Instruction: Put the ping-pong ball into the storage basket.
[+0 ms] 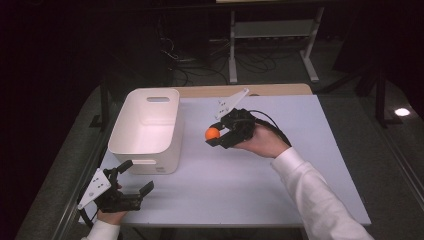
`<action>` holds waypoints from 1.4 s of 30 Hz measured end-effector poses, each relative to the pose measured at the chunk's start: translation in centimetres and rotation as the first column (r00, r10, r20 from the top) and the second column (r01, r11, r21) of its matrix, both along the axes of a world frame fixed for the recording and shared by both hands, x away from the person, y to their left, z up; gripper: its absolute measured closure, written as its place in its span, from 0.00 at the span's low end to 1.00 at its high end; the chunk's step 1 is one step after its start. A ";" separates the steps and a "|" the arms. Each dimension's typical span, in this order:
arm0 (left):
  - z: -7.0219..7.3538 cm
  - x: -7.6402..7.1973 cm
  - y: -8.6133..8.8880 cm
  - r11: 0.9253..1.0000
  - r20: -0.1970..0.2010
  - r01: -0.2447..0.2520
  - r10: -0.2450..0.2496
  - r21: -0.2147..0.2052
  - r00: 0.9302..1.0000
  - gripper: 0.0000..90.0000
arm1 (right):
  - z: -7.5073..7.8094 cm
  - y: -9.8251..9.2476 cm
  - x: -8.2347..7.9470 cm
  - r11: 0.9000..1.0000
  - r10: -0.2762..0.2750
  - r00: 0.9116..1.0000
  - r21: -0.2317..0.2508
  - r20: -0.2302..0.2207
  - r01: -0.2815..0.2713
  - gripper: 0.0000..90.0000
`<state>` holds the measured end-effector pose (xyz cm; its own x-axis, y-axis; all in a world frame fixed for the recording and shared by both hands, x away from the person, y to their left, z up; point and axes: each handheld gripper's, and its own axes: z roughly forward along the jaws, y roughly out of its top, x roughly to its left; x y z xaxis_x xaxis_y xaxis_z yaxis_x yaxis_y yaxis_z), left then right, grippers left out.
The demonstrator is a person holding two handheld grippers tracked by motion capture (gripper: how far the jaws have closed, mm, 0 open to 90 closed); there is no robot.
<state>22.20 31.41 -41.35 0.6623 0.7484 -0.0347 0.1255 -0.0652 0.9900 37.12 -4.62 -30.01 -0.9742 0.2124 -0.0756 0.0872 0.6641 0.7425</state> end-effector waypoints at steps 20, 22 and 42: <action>0.0 0.1 0.0 1.000 0.004 0.006 -0.006 0.001 1.000 0.00 | 1.1 2.9 0.7 0.999 0.044 0.999 -0.027 0.008 -0.043 0.54; 0.0 0.1 0.0 1.000 0.005 0.007 -0.007 0.001 1.000 0.00 | 1.2 3.2 0.7 0.998 0.047 0.999 -0.030 0.004 -0.046 0.54; -0.1 0.1 0.0 1.000 0.004 0.009 -0.009 0.010 1.000 0.00 | 2.7 4.9 1.3 0.996 0.081 0.997 -0.031 0.000 -0.081 0.54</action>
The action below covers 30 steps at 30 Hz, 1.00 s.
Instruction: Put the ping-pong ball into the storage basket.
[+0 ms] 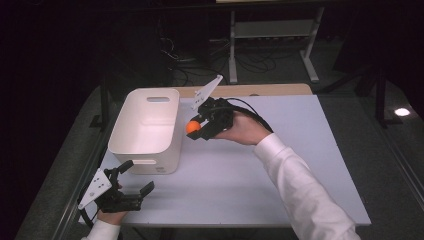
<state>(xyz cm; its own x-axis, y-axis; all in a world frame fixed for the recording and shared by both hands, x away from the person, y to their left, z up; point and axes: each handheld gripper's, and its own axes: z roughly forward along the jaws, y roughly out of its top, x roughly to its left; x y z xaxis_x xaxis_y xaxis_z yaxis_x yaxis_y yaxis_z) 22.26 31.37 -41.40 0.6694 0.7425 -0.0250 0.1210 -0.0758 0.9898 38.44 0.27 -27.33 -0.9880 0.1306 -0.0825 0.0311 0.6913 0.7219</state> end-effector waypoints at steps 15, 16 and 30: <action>0.0 0.0 0.0 1.000 0.001 0.000 0.000 -0.002 1.000 0.00 | 0.8 2.2 0.2 0.999 0.033 0.999 0.009 0.003 -0.033 0.54; 0.0 0.0 0.0 1.000 0.000 0.000 0.000 -0.006 1.000 0.00 | 0.9 2.3 0.2 0.999 0.031 1.000 0.011 0.003 -0.031 0.54; 0.0 -0.1 0.0 1.000 0.001 0.001 -0.001 -0.006 1.000 0.00 | 0.9 4.4 0.5 0.996 0.058 0.998 0.068 0.013 -0.058 0.54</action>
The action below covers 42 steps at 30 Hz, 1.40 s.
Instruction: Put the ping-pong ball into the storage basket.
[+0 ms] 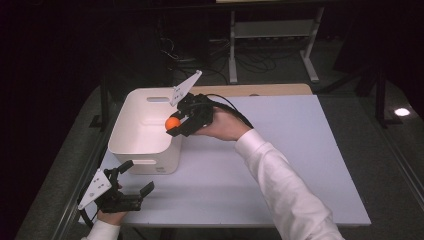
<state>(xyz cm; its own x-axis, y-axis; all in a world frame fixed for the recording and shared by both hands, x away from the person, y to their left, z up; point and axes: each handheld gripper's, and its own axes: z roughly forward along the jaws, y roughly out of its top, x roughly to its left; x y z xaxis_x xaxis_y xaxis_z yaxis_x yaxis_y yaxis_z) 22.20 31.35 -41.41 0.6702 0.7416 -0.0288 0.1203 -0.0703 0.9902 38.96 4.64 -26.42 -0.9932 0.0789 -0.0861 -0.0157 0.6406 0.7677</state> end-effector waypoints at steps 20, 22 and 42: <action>0.0 0.0 0.0 1.000 -0.008 -0.002 0.002 0.008 1.000 0.00 | -1.7 2.0 1.1 0.999 0.019 1.000 0.044 -0.025 -0.018 0.54; 0.0 0.0 0.0 1.000 -0.008 -0.001 0.001 0.005 1.000 0.00 | -1.8 2.2 1.2 0.999 0.019 0.999 0.047 -0.025 -0.018 0.54; 0.0 0.0 0.1 1.000 -0.010 -0.007 0.007 -0.001 1.000 0.00 | -3.4 3.4 2.8 0.998 -0.010 0.999 0.060 -0.049 0.013 0.54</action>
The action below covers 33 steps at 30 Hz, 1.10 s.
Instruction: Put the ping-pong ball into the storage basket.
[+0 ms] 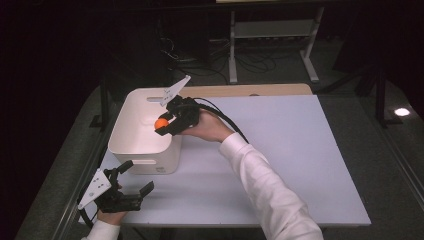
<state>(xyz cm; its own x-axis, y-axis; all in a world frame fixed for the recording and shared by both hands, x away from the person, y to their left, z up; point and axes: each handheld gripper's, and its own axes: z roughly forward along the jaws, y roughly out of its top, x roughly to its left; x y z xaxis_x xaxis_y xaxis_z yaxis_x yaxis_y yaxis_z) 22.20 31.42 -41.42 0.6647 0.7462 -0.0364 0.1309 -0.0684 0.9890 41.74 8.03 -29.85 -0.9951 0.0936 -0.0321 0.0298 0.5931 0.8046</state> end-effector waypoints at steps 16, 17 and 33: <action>0.0 0.0 0.0 1.000 -0.004 0.000 0.000 -0.004 1.000 0.00 | -1.0 0.9 0.2 0.999 -0.025 0.999 -0.028 0.033 0.026 0.34; -0.1 0.1 0.0 1.000 -0.004 -0.001 0.001 -0.004 1.000 0.00 | -0.8 0.7 0.2 0.999 -0.032 0.999 -0.023 0.031 0.033 0.29; -0.1 0.1 0.0 1.000 -0.007 -0.002 0.002 -0.006 1.000 0.00 | 0.7 -3.0 0.1 0.989 -0.123 0.992 0.082 0.019 0.121 0.02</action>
